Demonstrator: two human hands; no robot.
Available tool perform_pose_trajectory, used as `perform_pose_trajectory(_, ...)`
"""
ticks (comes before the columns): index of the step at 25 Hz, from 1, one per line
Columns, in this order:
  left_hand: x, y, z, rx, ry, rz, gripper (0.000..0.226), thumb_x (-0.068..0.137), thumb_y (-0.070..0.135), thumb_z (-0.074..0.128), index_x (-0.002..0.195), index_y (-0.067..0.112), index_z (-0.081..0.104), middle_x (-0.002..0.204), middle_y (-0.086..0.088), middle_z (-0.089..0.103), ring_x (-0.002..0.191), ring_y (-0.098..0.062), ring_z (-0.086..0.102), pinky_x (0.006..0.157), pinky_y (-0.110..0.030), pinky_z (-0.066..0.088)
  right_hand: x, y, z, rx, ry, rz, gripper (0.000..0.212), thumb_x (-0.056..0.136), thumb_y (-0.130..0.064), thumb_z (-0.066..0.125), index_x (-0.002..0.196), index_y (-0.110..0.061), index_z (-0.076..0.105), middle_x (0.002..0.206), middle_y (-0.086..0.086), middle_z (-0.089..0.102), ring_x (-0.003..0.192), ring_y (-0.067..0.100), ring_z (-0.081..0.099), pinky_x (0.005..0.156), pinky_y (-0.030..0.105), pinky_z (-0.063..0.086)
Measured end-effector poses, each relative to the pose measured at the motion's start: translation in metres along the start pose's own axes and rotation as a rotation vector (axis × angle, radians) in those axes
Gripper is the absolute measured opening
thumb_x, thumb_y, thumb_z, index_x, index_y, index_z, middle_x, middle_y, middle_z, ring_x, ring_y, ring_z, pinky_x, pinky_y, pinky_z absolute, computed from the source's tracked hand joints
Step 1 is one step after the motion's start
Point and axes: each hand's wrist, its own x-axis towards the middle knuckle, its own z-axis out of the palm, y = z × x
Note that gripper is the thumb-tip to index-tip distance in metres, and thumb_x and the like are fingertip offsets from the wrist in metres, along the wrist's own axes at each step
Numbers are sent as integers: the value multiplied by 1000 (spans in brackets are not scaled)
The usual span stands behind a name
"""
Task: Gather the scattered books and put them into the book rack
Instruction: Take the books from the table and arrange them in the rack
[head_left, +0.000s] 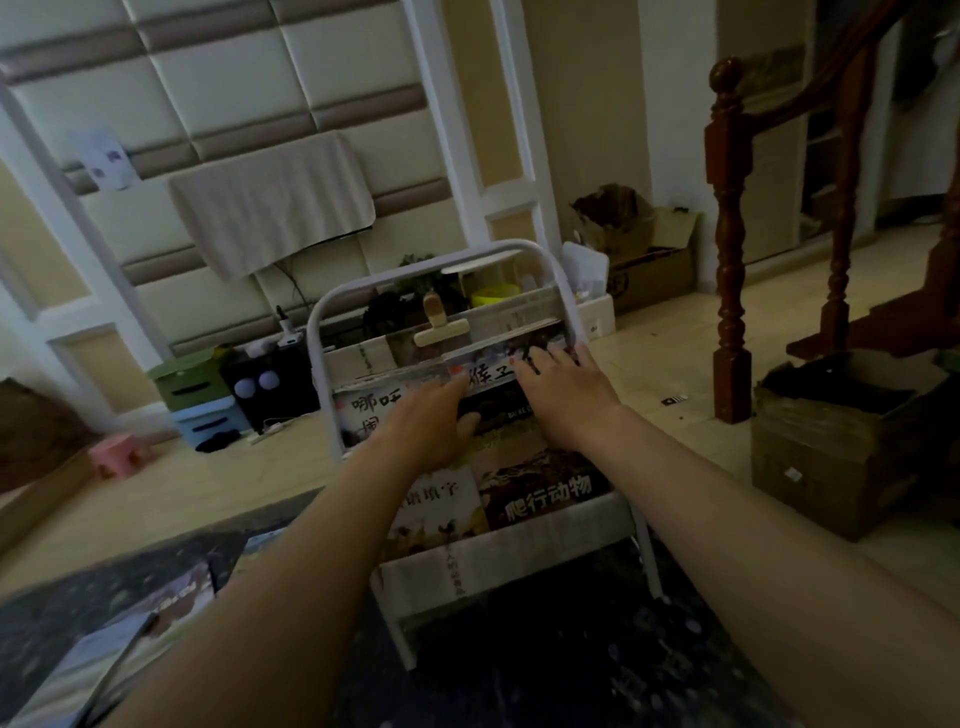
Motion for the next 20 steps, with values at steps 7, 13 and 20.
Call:
perform_pose_trajectory(7, -90, -100, -35, 27, 232, -252, 49, 98, 52, 39, 133, 20, 53, 125, -10, 59, 109, -30, 58, 86, -42, 50, 7, -135, -40, 202, 208, -237, 29, 93, -14, 52, 122, -12, 54, 120, 10, 60, 111, 30, 56, 89, 41, 47)
perform_pose_trajectory(13, -192, -207, -18, 20, 143, -516, 43, 98, 44, 45, 127, 15, 57, 126, -10, 59, 112, -30, 56, 89, -41, 48, 13, -288, -28, 269, 46, -416, 34, 90, -12, 57, 124, -10, 52, 121, 13, 58, 113, 33, 55, 91, 44, 50)
perform_pose_trajectory(20, -307, -301, 66, -165, -22, -726, 42, 93, 32, 51, 133, 18, 52, 131, -11, 57, 113, -32, 57, 90, -43, 50, 3, -431, 53, 276, -267, -526, 48, 91, -18, 58, 136, -13, 46, 134, 14, 54, 120, 34, 55, 92, 44, 52)
